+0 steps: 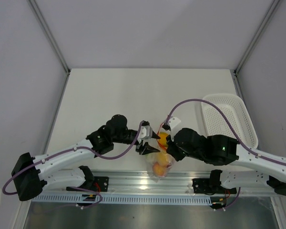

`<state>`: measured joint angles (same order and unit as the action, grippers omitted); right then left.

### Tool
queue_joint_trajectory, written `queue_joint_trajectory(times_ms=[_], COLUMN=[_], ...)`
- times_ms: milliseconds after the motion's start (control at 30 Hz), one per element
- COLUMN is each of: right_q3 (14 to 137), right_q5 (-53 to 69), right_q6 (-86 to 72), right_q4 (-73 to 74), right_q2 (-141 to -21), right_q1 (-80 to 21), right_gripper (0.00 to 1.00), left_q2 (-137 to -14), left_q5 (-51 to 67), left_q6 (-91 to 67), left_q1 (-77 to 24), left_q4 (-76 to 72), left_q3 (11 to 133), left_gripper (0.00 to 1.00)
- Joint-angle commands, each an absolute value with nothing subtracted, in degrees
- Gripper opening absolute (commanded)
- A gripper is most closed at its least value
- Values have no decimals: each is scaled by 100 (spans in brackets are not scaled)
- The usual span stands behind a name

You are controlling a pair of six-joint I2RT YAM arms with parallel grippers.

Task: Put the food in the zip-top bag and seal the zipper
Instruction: Zip the zipper food storage bag at the center of the board.

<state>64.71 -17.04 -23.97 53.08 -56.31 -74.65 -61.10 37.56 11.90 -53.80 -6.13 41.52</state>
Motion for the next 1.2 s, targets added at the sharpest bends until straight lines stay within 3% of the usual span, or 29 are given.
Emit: queue_joint_trajectory(times_ms=[0, 133, 600, 700, 733, 767, 967, 1000, 1067, 1167], right_q3=[6425, 6346, 6328, 6319, 6311, 6311, 6310, 6328, 6460, 6565], right_q5=[-1600, -1521, -1450, -1441, -1441, -1433, -1564, -1573, -1643, -1679], right_q6=[-2426, -2400, -2285, -2250, -2267, -2276, -2443, -2548, -2689, -2970], right_q4=[5071, 5001, 4922, 4913, 4904, 4896, 4965, 5001, 5141, 5273], right_q2=[-5493, -5493, -5475, -5458, -5449, -5449, -5475, -5502, -5589, -5651], right_q1=[-7444, -7453, -7383, -7356, -7339, -7339, -7321, -7313, -7304, -7330], right_gripper=[0, 0, 0, 0, 0, 0, 0, 2, 24, 44], left_q2=[-6038, -6143, -6504, -6513, -6504, -6469, -6329, -6250, -6135, -5872], left_q5=[4043, 4025, 3824, 3718, 3648, 3587, 2991, 2806, 2202, 1890], left_q6=[1178, 1239, 1291, 1362, 1362, 1336, 1021, 924, 591, 239], left_q1=[-5344, -5361, -5633, -5757, -5783, -5818, -5854, -5854, -5862, -5862], left_q4=[-888, -835, -528, -448, -457, -474, -615, -633, -615, -449], left_q3=[4061, 4096, 4429, 4421, 4421, 4395, 4210, 4193, 4166, 4175], left_gripper=[60, 59, 29, 16, 4, 1, 1, 1, 1, 1])
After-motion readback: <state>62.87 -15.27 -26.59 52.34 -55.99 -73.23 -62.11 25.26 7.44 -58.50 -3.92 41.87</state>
